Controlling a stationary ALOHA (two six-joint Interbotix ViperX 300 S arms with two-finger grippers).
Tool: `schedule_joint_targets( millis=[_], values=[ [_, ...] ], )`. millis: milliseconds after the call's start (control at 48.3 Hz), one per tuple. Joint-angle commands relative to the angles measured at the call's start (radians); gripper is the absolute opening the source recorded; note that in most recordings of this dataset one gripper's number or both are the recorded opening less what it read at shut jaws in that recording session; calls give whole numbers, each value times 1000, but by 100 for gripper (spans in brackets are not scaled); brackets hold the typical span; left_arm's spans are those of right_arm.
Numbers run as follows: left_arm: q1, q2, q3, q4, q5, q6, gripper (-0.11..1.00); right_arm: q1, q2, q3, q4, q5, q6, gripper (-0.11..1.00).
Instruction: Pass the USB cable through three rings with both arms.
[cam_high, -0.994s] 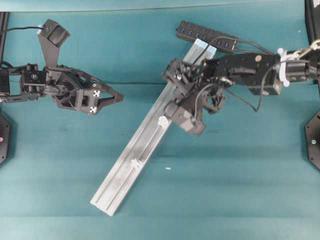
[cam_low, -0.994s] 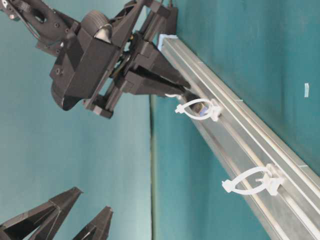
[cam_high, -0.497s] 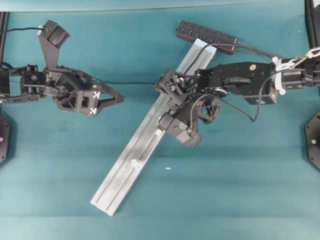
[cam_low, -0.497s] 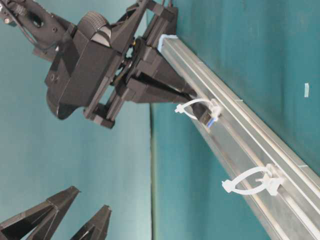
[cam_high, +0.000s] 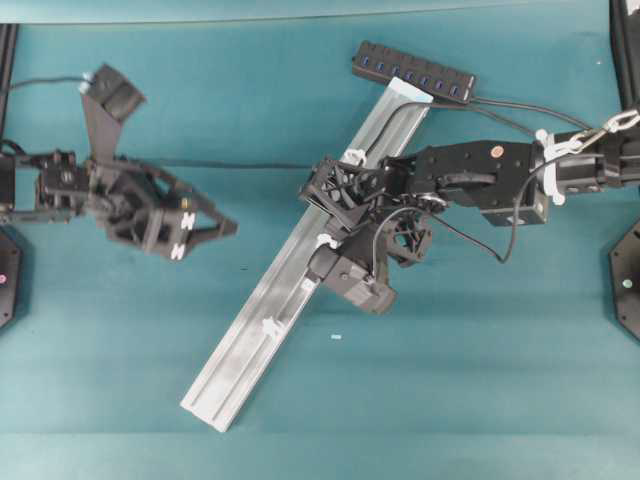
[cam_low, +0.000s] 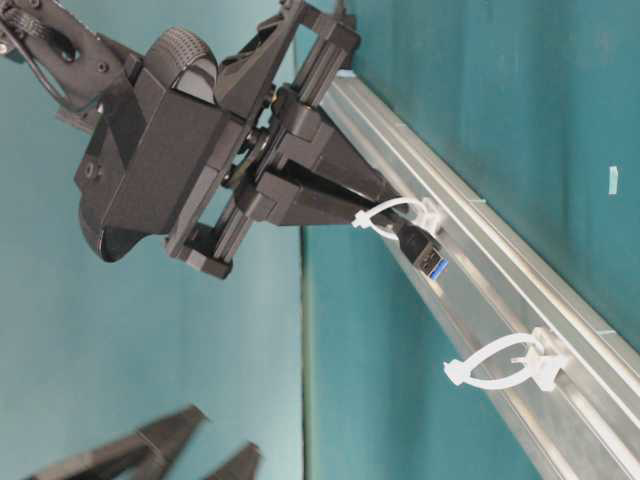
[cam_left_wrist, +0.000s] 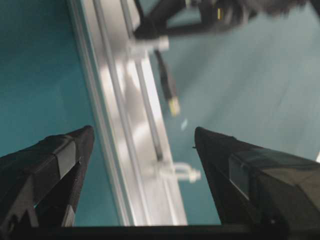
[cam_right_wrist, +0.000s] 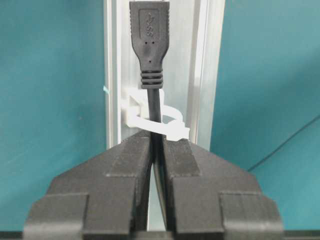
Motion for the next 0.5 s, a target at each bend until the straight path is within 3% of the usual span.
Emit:
schedule_joint_targets(
  millis=[0, 145, 476],
  values=[
    [-26, -26, -9, 5, 9, 2, 89, 8, 3, -9, 5, -3, 20, 7],
    [-43, -20, -18, 5, -34, -5, 89, 9, 5, -9, 5, -8, 38, 7],
    [-49, 98, -5, 5, -353, 8, 89, 8, 5, -9, 5, -14, 51, 7]
  ],
)
